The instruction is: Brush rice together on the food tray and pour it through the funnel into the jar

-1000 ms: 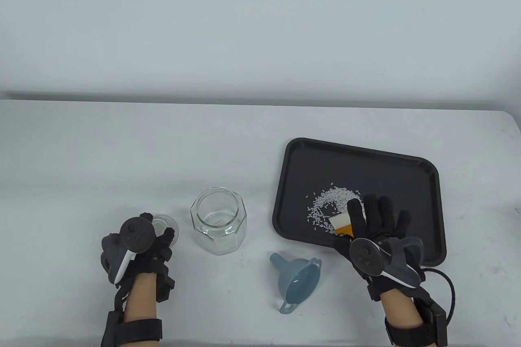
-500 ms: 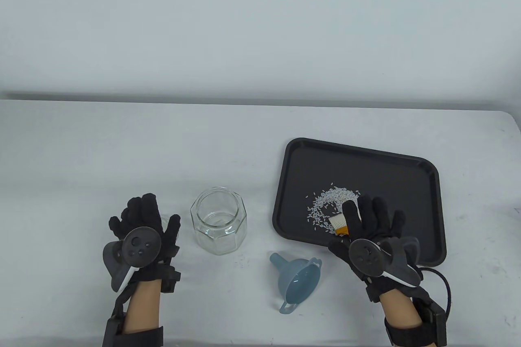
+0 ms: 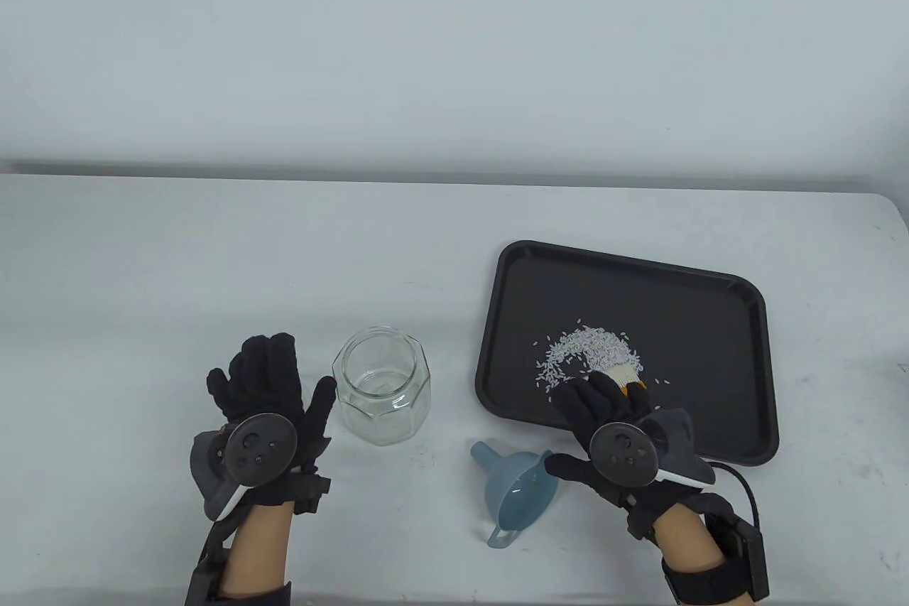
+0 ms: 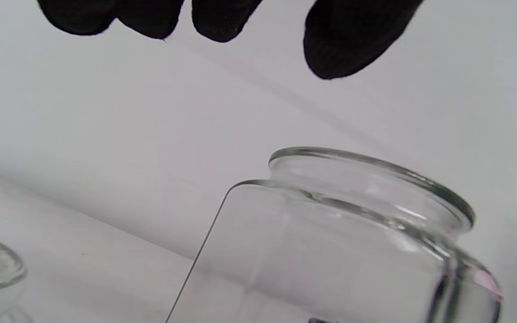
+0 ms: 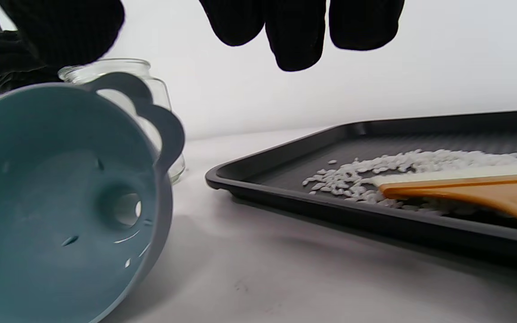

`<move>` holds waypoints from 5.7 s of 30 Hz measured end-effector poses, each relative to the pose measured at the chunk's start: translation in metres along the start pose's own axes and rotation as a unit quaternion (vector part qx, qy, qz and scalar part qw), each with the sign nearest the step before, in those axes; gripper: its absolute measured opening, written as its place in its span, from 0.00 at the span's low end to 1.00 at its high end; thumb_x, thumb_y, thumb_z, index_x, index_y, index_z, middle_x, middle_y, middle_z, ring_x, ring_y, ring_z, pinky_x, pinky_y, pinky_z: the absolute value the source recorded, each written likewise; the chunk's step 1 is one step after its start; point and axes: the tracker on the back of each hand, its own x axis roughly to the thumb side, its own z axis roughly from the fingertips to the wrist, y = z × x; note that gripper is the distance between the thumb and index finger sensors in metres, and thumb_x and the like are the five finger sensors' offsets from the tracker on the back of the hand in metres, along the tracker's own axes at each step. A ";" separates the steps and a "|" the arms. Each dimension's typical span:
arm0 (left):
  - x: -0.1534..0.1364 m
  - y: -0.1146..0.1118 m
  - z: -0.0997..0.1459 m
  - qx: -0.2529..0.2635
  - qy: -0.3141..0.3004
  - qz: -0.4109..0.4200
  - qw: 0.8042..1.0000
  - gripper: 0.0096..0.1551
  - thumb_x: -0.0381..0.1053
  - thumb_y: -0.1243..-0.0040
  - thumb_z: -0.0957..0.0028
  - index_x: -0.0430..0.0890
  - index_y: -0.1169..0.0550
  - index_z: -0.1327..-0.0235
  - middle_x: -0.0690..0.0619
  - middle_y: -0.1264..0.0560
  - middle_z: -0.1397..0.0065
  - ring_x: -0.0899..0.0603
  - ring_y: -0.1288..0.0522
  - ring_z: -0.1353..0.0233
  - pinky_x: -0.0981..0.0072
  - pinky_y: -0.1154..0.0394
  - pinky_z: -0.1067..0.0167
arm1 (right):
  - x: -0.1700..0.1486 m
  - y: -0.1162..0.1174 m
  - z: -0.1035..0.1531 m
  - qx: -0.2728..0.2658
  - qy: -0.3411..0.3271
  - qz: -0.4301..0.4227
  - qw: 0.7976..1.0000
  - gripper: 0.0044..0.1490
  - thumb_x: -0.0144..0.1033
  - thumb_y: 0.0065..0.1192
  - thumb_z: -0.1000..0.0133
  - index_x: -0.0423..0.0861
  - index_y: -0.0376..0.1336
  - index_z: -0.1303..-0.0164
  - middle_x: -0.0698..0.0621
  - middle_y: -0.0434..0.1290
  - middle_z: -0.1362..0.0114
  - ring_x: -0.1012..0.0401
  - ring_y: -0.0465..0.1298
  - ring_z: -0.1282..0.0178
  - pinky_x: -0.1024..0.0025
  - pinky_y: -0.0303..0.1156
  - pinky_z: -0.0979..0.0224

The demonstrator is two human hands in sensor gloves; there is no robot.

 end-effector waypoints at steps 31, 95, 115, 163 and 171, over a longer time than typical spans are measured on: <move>0.101 -0.009 0.029 0.045 -0.262 0.033 0.964 0.40 0.59 0.47 0.42 0.34 0.32 0.25 0.26 0.30 0.29 0.18 0.28 0.36 0.16 0.49 0.34 | -0.022 0.000 0.003 -0.179 0.088 -0.305 0.931 0.30 0.51 0.57 0.46 0.38 0.71 0.52 0.51 0.82 0.55 0.54 0.86 0.61 0.43 0.69 0.41; -0.024 -0.021 -0.001 -0.044 0.117 0.438 0.890 0.26 0.50 0.47 0.42 0.28 0.17 0.55 0.39 0.14 0.63 0.36 0.15 0.69 0.32 0.28 0.46 | -0.077 -0.017 0.036 -0.285 0.161 -0.332 0.885 0.47 0.58 0.52 0.45 0.30 0.61 0.34 0.39 0.77 0.40 0.42 0.81 0.47 0.36 0.64 0.40; -0.033 0.001 0.001 0.023 0.096 0.276 0.956 0.31 0.51 0.47 0.42 0.26 0.22 0.42 0.29 0.17 0.51 0.25 0.18 0.57 0.24 0.36 0.40 | -0.072 -0.019 0.035 -0.271 0.159 -0.290 0.904 0.47 0.58 0.52 0.45 0.30 0.61 0.34 0.36 0.75 0.38 0.38 0.79 0.45 0.33 0.61 0.39; -0.022 -0.027 -0.005 -0.117 0.001 -0.122 0.986 0.52 0.60 0.51 0.40 0.40 0.61 0.17 0.22 0.66 0.18 0.08 0.66 0.24 0.12 0.75 0.44 | -0.058 0.004 0.015 0.186 0.343 0.122 0.913 0.56 0.61 0.60 0.50 0.26 0.57 0.30 0.36 0.77 0.39 0.37 0.80 0.46 0.34 0.65 0.41; -0.025 -0.026 -0.006 -0.118 0.009 -0.101 0.988 0.53 0.60 0.51 0.40 0.39 0.61 0.18 0.22 0.66 0.18 0.08 0.66 0.24 0.13 0.75 0.44 | -0.055 0.033 0.002 0.266 0.352 0.173 0.880 0.53 0.48 0.66 0.51 0.21 0.54 0.32 0.42 0.81 0.46 0.45 0.86 0.55 0.40 0.71 0.46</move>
